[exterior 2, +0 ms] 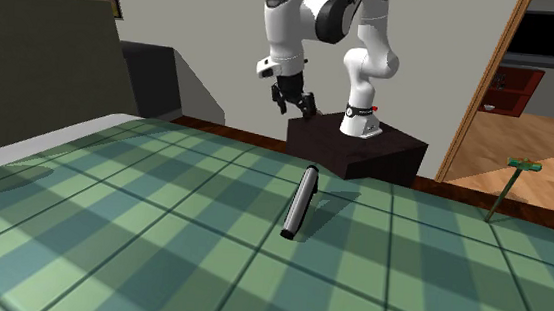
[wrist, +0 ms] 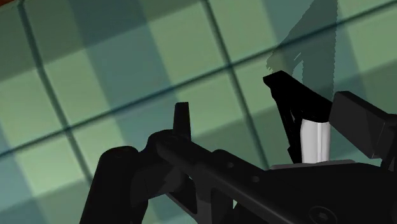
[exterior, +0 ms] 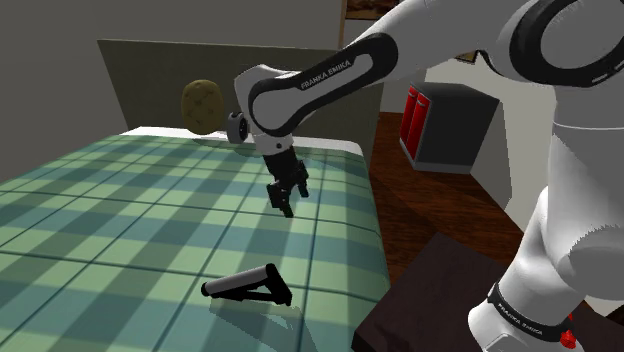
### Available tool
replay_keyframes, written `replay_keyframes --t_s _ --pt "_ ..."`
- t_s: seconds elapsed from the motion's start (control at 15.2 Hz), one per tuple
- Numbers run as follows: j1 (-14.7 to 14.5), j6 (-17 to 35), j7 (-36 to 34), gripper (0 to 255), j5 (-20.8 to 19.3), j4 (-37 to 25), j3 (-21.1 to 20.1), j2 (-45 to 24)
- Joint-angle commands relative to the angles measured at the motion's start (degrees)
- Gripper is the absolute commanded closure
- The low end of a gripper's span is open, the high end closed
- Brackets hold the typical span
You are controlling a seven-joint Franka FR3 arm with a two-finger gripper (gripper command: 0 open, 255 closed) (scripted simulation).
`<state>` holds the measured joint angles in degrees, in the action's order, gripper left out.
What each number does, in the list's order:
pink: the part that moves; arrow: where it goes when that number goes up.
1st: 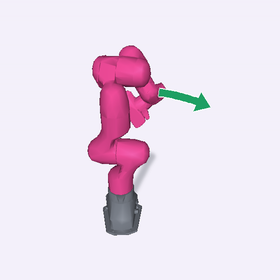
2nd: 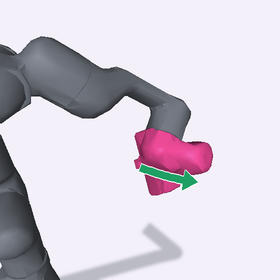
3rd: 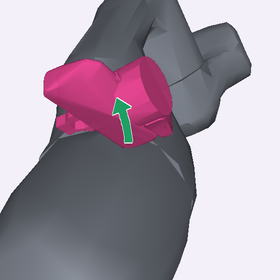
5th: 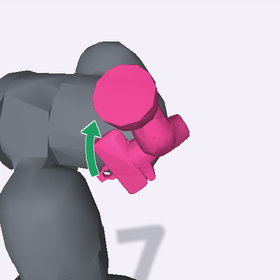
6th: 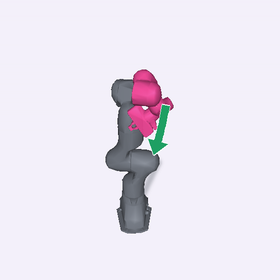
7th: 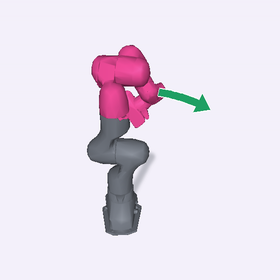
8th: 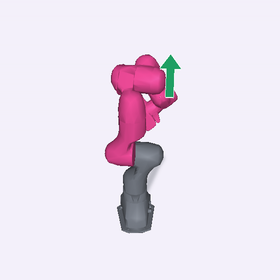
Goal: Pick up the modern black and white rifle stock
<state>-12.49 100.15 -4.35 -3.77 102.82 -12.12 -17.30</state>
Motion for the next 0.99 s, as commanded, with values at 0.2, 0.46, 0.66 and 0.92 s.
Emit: replay_keyframes --t_s 0.2,0.46,0.66,0.92 --pt "-3.03 -2.65 -1.28 0 -1.16 -11.48 -0.9 -12.54" --pt "-5.92 -6.07 -1.87 0 -1.88 -22.2 -1.35 -22.64" --pt "-8.43 -9.65 -2.0 0 -2.33 -32.05 -1.53 -30.92" --pt "-12.63 -17.09 -1.63 0 -2.81 -50.63 -1.54 -44.52"
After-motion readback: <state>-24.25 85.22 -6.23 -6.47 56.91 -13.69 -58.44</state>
